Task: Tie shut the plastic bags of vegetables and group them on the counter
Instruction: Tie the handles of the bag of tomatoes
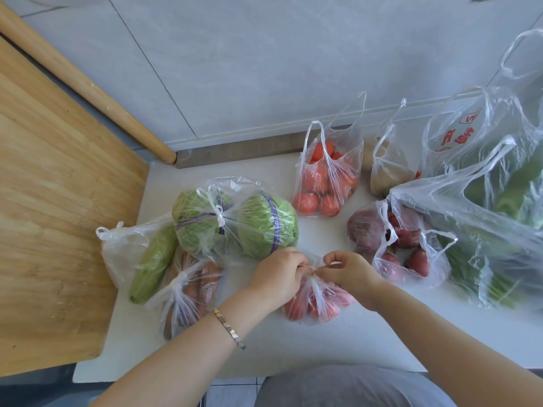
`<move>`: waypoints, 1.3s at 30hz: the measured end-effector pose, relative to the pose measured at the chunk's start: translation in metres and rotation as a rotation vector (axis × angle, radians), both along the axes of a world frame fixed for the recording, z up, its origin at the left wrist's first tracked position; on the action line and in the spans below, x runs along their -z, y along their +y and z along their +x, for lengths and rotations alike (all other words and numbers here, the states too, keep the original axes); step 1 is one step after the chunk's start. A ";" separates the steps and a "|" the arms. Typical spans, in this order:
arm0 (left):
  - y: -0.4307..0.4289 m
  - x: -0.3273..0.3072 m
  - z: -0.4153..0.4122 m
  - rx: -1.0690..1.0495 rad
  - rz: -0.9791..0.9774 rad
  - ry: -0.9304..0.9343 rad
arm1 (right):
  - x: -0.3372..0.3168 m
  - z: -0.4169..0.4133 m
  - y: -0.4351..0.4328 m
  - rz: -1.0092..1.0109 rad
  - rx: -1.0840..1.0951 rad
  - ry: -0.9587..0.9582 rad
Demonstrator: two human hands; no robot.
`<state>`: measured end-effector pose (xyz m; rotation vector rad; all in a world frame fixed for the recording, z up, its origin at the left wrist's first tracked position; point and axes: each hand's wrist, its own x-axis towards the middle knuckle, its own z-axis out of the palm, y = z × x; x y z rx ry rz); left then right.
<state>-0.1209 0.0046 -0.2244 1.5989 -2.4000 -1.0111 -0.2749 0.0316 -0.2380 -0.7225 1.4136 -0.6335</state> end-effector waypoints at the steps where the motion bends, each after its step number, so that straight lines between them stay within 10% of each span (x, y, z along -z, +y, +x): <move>1: 0.000 0.002 0.001 0.010 -0.017 -0.003 | 0.000 -0.001 -0.001 0.000 -0.040 -0.001; 7: 0.000 0.009 0.005 -0.115 0.208 0.168 | 0.006 -0.005 0.003 0.002 -0.117 -0.188; 13: 0.003 0.015 0.000 -0.504 0.687 0.414 | 0.006 0.007 0.010 -0.386 -0.074 0.229; 26: -0.005 0.012 0.001 -0.589 0.685 0.425 | 0.015 -0.005 0.020 -0.853 -0.610 1.021; 33: 0.006 0.026 0.006 -0.456 0.363 0.227 | 0.022 -0.010 0.036 -0.813 -0.603 0.932; 39: 0.003 0.021 0.010 -0.386 0.214 0.249 | 0.014 -0.003 0.028 -0.369 -0.193 0.514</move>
